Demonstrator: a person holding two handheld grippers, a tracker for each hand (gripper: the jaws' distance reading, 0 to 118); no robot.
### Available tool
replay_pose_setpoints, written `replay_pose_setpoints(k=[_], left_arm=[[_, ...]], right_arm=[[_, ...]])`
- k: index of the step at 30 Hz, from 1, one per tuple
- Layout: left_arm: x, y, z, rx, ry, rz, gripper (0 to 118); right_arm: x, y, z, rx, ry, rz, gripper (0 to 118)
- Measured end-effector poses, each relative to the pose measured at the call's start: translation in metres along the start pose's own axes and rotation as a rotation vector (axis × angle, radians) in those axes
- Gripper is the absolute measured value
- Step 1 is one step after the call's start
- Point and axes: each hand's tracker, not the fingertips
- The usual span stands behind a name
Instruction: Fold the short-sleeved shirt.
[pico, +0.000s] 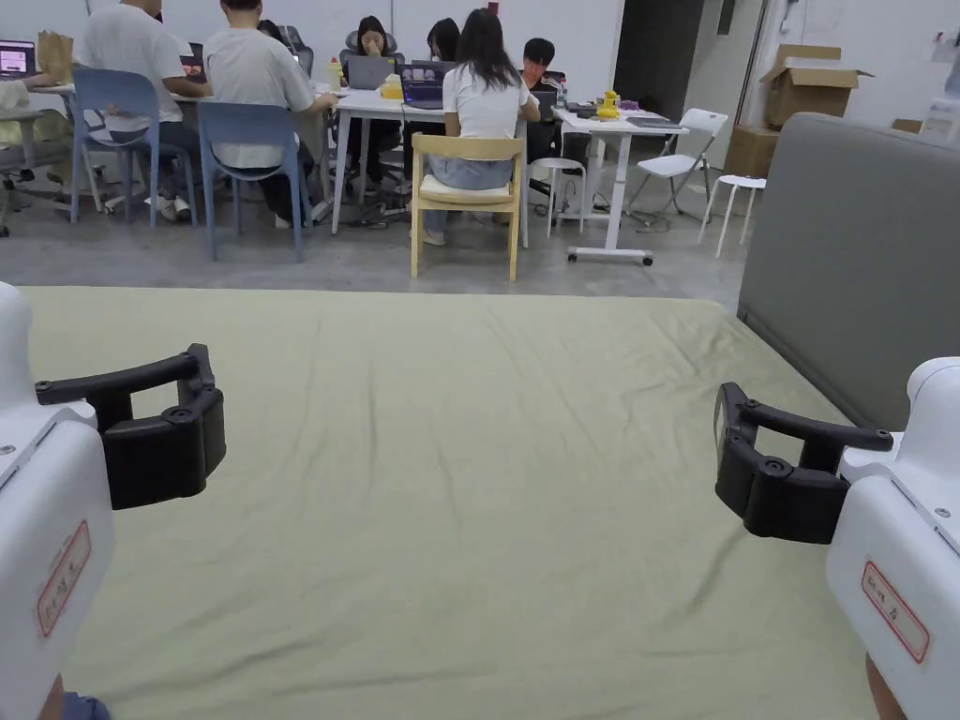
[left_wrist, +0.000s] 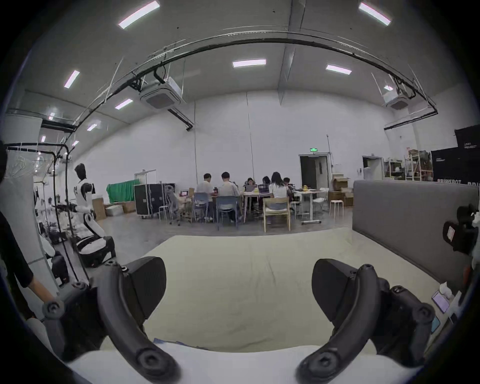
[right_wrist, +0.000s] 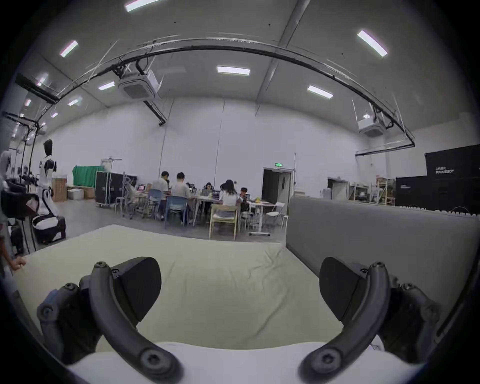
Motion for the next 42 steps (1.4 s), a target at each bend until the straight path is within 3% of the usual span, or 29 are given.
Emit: replay_pose_setpoints(k=[14, 24, 42], left_arm=[[0.007, 0.001, -0.002, -0.041, -0.100, 0.024, 117], [-0.003, 0.000, -0.002, -0.027, -0.129, 0.049, 117], [-0.016, -0.002, -0.001, -0.058, -0.075, 0.031, 117]], right_arm=[[0.011, 0.003, 0.004, -0.015, 0.000, -0.048, 118], [0.008, 0.006, 0.001, -0.030, -0.009, -0.020, 118], [0.010, 0.017, 0.005, -0.025, -0.005, -0.015, 118]])
